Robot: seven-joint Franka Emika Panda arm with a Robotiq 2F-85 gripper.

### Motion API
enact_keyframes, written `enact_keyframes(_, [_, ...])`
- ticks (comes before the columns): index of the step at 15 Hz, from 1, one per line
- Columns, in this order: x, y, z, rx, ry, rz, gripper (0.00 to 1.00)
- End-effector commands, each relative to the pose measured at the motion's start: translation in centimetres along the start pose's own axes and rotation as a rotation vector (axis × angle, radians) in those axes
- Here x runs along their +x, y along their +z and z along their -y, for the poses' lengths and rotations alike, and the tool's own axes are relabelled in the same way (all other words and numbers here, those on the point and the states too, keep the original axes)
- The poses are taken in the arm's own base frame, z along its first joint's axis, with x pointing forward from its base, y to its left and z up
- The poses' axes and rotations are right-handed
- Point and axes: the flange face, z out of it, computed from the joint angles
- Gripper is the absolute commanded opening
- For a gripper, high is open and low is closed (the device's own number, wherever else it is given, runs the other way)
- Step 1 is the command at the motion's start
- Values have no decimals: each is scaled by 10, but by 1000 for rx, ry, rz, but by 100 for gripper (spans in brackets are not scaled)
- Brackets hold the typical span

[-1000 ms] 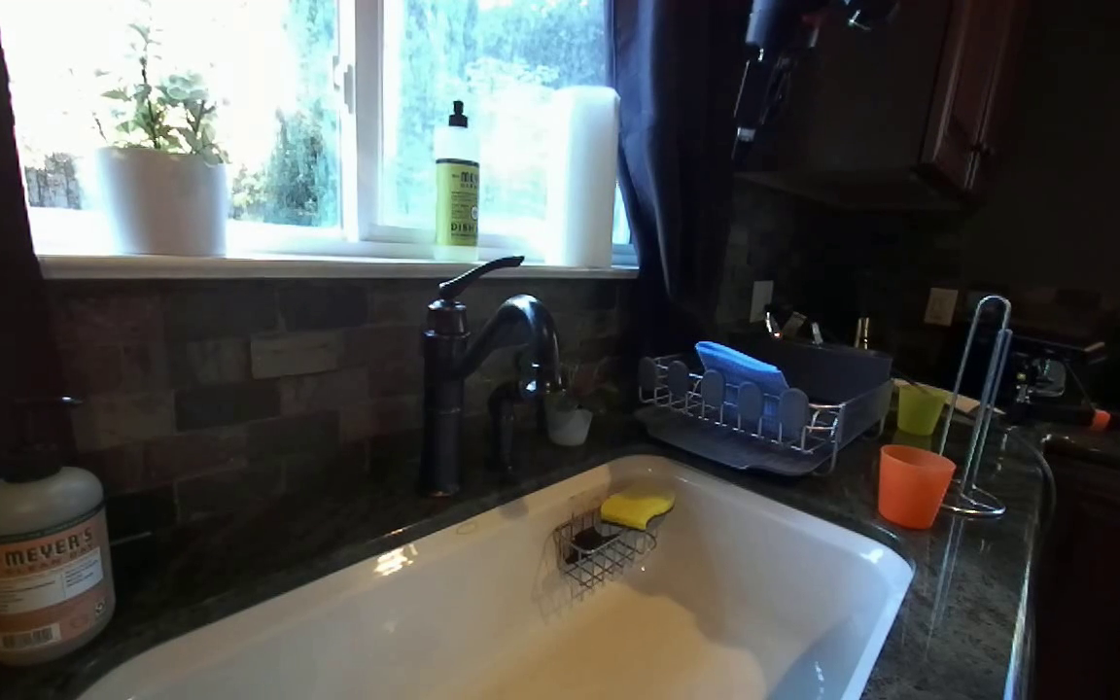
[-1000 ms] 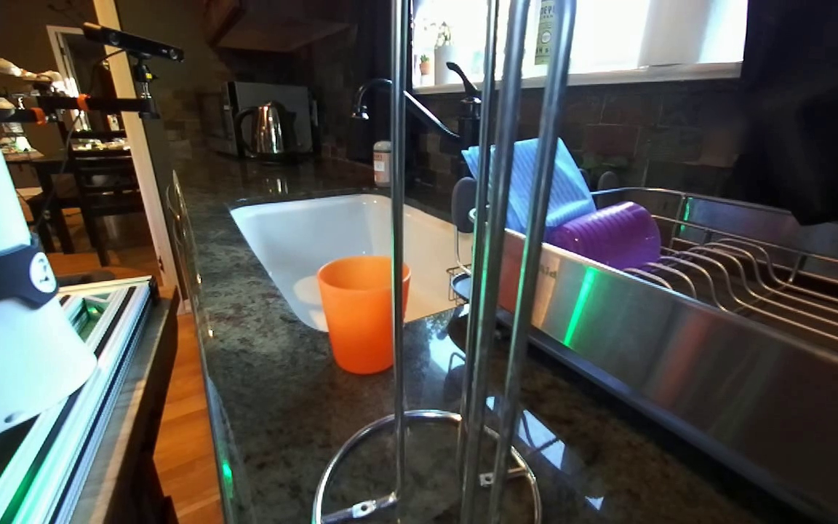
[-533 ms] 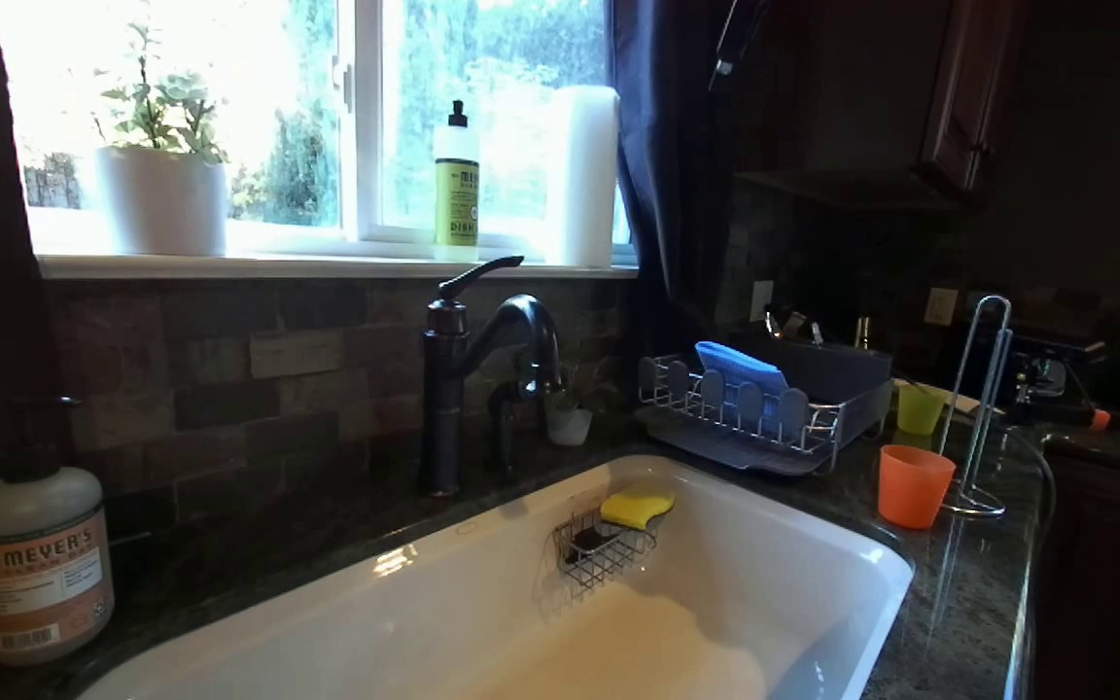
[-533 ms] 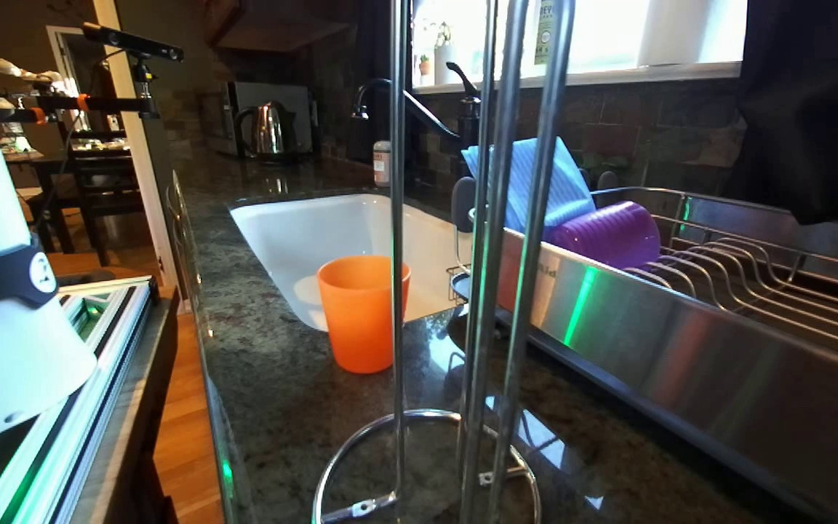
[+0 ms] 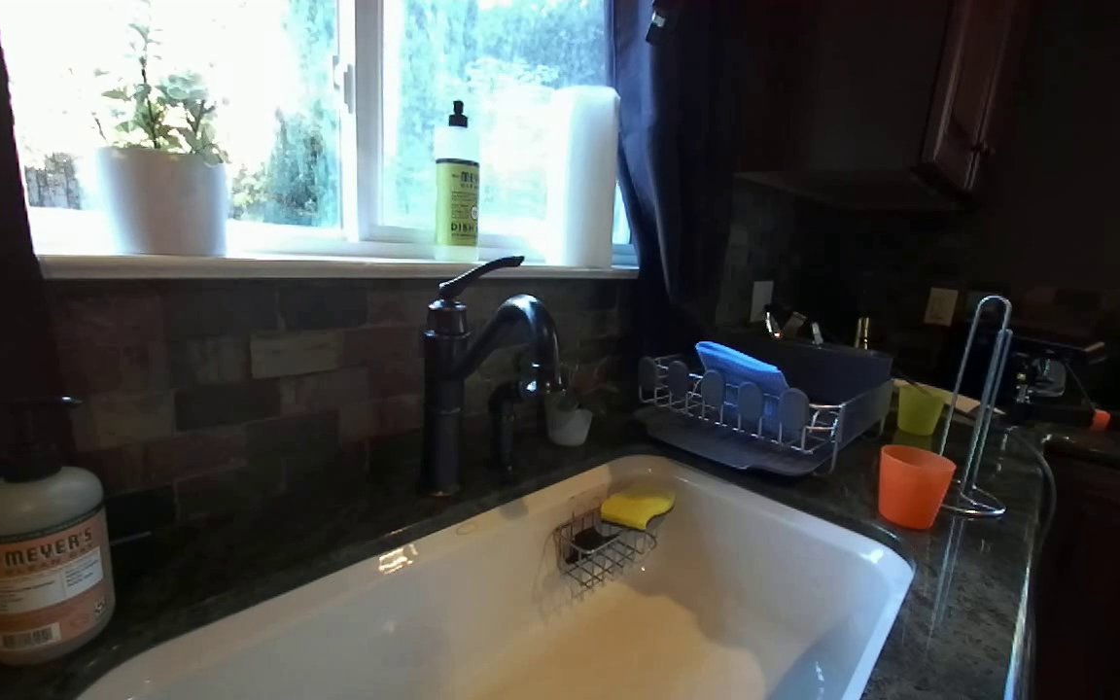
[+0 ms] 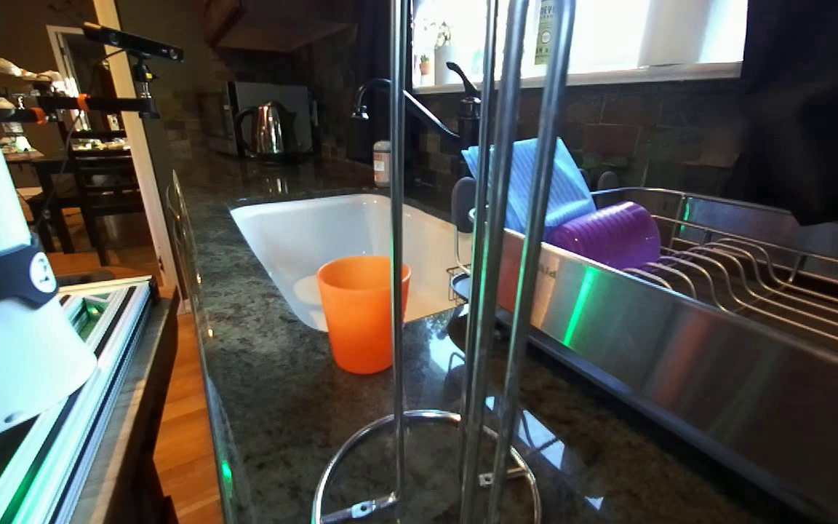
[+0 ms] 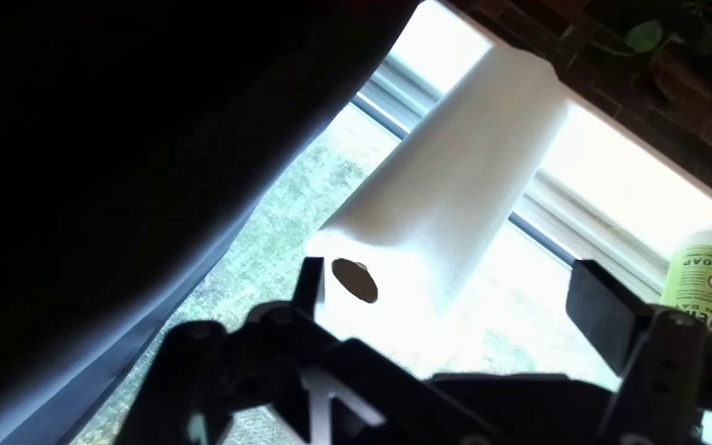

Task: Put the paper towel on the paper towel holder

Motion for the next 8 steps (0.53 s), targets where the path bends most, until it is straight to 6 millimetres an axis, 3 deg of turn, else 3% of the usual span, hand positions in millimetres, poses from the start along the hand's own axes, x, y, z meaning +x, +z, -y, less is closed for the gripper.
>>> enact_keyframes(1, [3,2,-2,-2,0,-3,100])
enact_keyframes(8, [23,41,-16,-72,10,-118,100])
